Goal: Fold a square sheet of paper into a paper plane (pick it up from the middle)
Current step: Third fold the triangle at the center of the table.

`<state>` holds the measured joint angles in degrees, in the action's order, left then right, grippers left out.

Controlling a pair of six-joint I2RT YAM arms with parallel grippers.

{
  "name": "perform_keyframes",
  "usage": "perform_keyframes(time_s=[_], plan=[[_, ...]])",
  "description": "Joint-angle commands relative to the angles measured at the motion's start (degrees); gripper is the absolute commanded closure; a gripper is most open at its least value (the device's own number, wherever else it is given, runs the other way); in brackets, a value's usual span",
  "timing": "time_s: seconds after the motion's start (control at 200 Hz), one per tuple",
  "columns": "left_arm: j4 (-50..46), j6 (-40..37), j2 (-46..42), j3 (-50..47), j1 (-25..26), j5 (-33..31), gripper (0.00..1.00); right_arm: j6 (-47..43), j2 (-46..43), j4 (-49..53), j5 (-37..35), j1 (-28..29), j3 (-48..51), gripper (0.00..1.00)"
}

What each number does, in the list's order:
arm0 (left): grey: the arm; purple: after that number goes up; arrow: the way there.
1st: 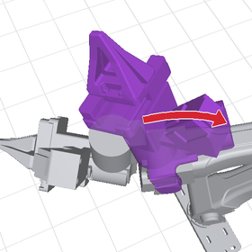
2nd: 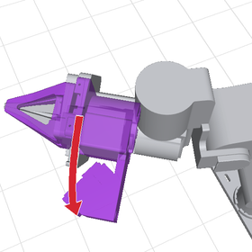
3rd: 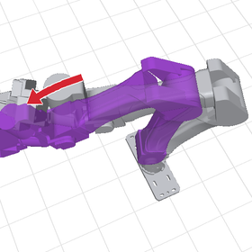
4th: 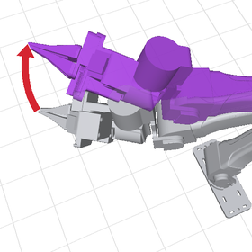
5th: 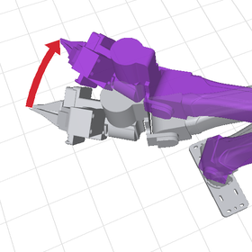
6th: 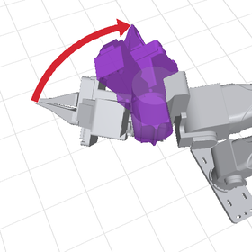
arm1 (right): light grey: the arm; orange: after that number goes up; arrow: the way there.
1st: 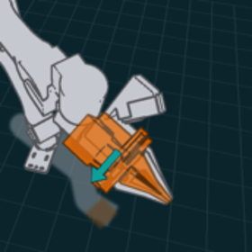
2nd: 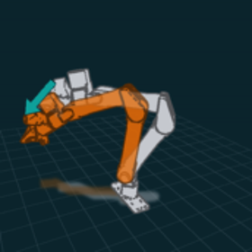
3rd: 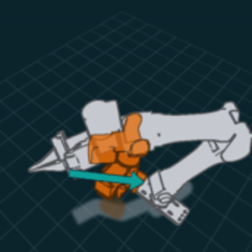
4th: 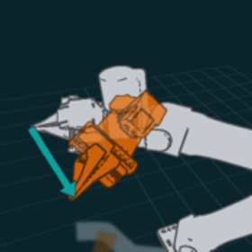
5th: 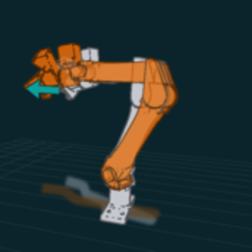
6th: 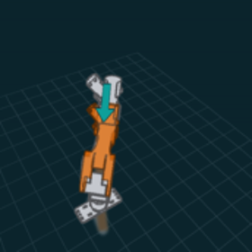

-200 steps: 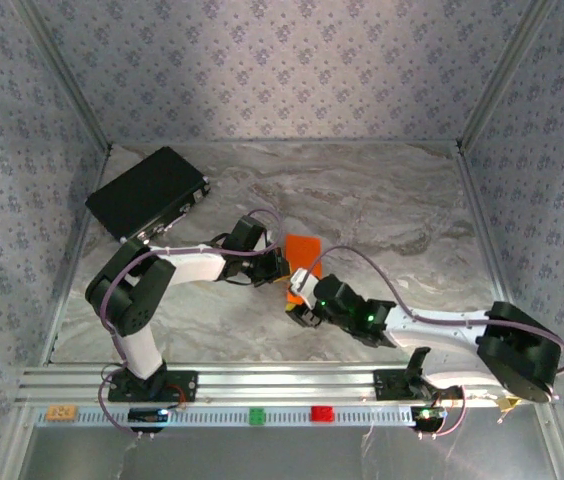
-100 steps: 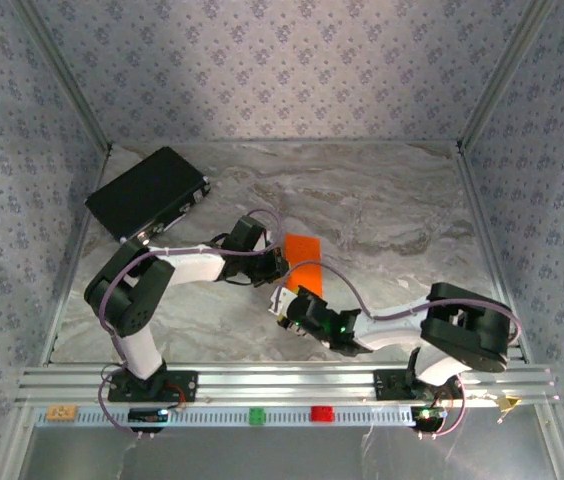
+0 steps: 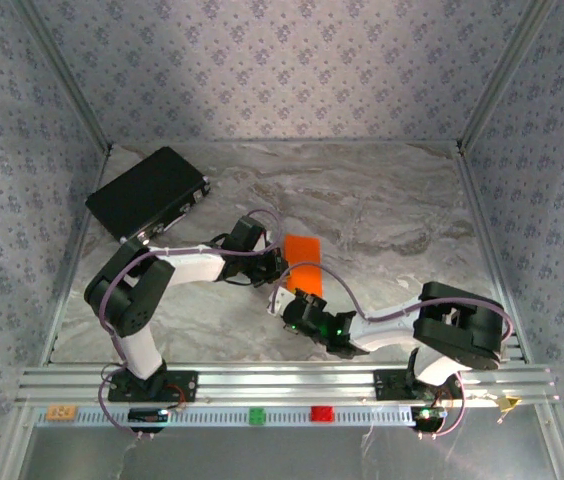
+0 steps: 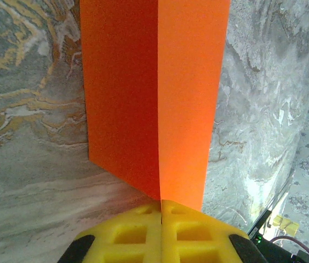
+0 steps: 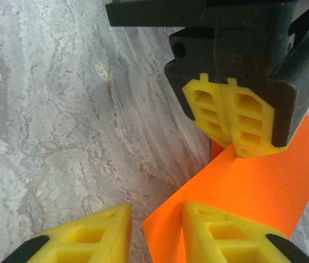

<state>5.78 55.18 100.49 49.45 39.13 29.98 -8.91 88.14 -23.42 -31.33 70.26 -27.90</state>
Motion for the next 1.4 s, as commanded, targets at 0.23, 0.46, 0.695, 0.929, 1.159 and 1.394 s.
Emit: perform_keyframes(time_s=[0.23, 0.46, 0.695, 0.929, 1.159, 1.394], plan=[[-1.3, -0.1, -1.6, -0.1, 0.2, -0.6, 0.98, 2.3, -3.4, 0.2, -0.1, -0.9, 1.6, 0.78], [-1.3, -0.1, -1.5, -0.1, 0.2, -0.7, 0.98, 2.1, -4.0, 0.7, 0.4, -1.4, 2.0, 0.84], [-1.3, -0.1, -1.6, -0.1, 0.2, -0.8, 0.98, 2.4, -4.0, 0.5, 0.7, -1.6, 1.8, 0.89], [-1.5, -0.1, -1.7, -0.3, 0.2, -1.2, 0.97, 3.1, -4.4, 1.7, 0.5, -1.9, 1.4, 0.96], [-5.4, -1.3, -3.5, -0.2, 0.1, -5.1, 0.7, 5.2, -6.6, 4.0, 3.8, -3.4, 1.3, 0.99], [-10.5, -2.3, -9.0, -0.9, -0.6, -12.2, 0.39, 10.6, -9.5, 9.1, 19.1, -8.6, -0.8, 0.99]])
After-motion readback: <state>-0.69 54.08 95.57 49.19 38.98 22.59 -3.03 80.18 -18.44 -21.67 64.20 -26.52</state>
